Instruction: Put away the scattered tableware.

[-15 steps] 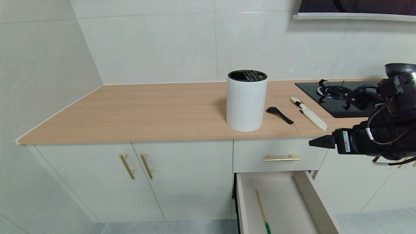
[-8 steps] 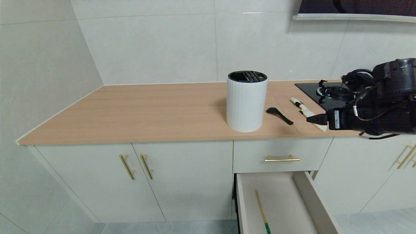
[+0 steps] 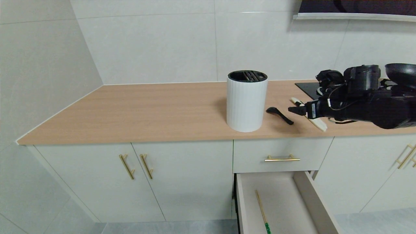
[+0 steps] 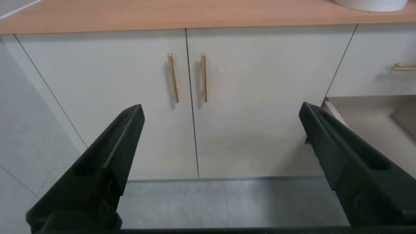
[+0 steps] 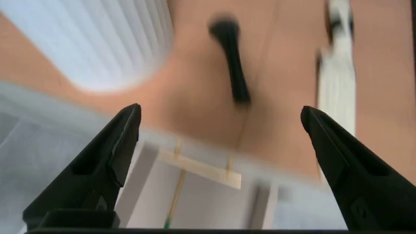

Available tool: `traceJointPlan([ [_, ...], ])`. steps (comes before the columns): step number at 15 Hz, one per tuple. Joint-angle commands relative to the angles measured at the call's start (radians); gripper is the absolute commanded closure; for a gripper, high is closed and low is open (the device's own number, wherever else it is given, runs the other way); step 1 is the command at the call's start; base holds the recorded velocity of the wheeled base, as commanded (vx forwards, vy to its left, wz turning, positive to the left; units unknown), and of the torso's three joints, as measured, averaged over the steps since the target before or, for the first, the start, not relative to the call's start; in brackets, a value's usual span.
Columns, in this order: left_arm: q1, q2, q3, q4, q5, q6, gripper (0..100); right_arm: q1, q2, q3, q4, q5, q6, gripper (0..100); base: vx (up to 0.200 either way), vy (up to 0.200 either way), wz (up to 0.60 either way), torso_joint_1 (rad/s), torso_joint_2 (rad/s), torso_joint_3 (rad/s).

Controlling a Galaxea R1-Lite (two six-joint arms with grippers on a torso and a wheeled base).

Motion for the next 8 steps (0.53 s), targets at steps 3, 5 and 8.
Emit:
traceJointPlan([
  [3,0.000,0.001,0.000,0.000,0.000,0.000,0,0.005,0.099,-0.006,-0.034,0.059,-0.016,0,0.000,0.000,0.00,0.000,0.00,0.000],
  [5,0.000,0.001,0.000,0.000,0.000,0.000,0,0.005,0.142,-0.019,-0.038,0.064,-0.016,0,0.000,0.000,0.00,0.000,0.00,0.000],
  [8,0.000,0.001,0.000,0.000,0.000,0.000,0,0.003,0.190,-0.032,-0.089,0.062,-0.016,0,0.000,0.000,0.00,0.000,0.00,0.000],
])
